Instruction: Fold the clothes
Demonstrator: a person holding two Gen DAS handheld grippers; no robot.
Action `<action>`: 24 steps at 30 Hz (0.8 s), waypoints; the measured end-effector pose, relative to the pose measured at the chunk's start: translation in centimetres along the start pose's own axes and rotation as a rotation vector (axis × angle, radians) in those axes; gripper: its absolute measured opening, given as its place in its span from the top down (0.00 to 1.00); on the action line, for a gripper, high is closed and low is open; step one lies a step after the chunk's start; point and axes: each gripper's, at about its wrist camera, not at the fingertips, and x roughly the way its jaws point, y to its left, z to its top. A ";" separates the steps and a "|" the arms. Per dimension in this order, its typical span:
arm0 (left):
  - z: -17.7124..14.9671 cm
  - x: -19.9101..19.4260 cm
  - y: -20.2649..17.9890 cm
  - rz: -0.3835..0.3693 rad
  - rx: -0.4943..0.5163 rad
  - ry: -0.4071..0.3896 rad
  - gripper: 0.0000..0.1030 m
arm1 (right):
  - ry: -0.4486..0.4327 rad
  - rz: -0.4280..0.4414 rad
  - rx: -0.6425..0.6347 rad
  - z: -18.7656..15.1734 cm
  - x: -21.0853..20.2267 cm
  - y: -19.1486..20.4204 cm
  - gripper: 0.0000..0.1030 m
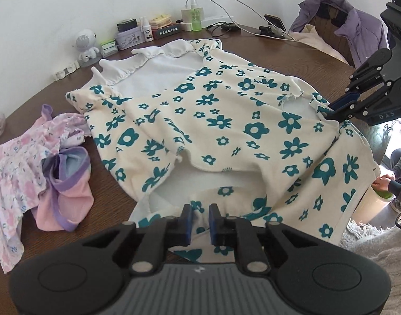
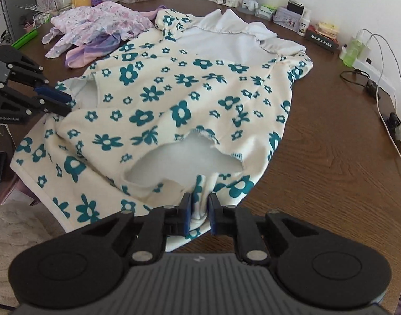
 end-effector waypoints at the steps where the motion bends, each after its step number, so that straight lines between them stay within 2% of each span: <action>1: -0.1 0.0 0.0 0.003 -0.001 -0.001 0.88 | 0.002 -0.002 0.003 -0.1 0.0 0.0 0.87; 6: -0.1 -0.6 -0.1 0.007 -0.034 -0.017 0.87 | -0.007 -0.002 0.042 -0.1 -0.5 -0.2 0.86; 8: -0.1 -1.5 -0.2 -0.005 -0.038 -0.051 0.77 | -0.037 0.010 0.072 -0.1 -1.3 -0.4 0.85; 10: -0.1 -2.3 -0.3 -0.016 -0.042 -0.083 0.70 | -0.063 0.009 0.095 -0.2 -2.0 -0.4 0.77; 11: -0.1 -2.5 -0.5 -0.015 -0.033 -0.087 0.70 | -0.071 0.003 0.102 -0.3 -2.2 -0.4 0.70; 13: -0.1 -2.7 -0.8 -0.008 -0.021 -0.088 0.68 | -0.074 -0.002 0.117 -0.5 -2.5 -0.2 0.61; 15: -0.1 -2.8 -1.0 0.002 -0.015 -0.086 0.64 | -0.071 -0.007 0.130 -0.7 -2.7 0.0 0.59; 17: 0.1 -2.8 -0.7 0.016 -0.020 -0.078 0.54 | -0.061 -0.015 0.144 -0.8 -2.9 0.2 0.54; 19: 0.6 -3.1 0.0 0.026 -0.028 -0.083 0.52 | -0.040 -0.013 0.177 -0.8 -3.1 0.0 0.47; 21: 1.8 -3.3 1.6 0.046 -0.046 -0.081 0.43 | -0.009 -0.002 0.204 -0.7 -3.3 -0.1 0.43; 23: 3.2 -3.3 3.6 0.091 -0.069 -0.077 0.24 | 0.024 0.008 0.210 -0.5 -3.4 0.1 0.39; 24: 3.9 -3.2 4.7 0.112 -0.079 -0.075 0.23 | 0.040 0.013 0.211 -0.4 -3.4 0.3 0.37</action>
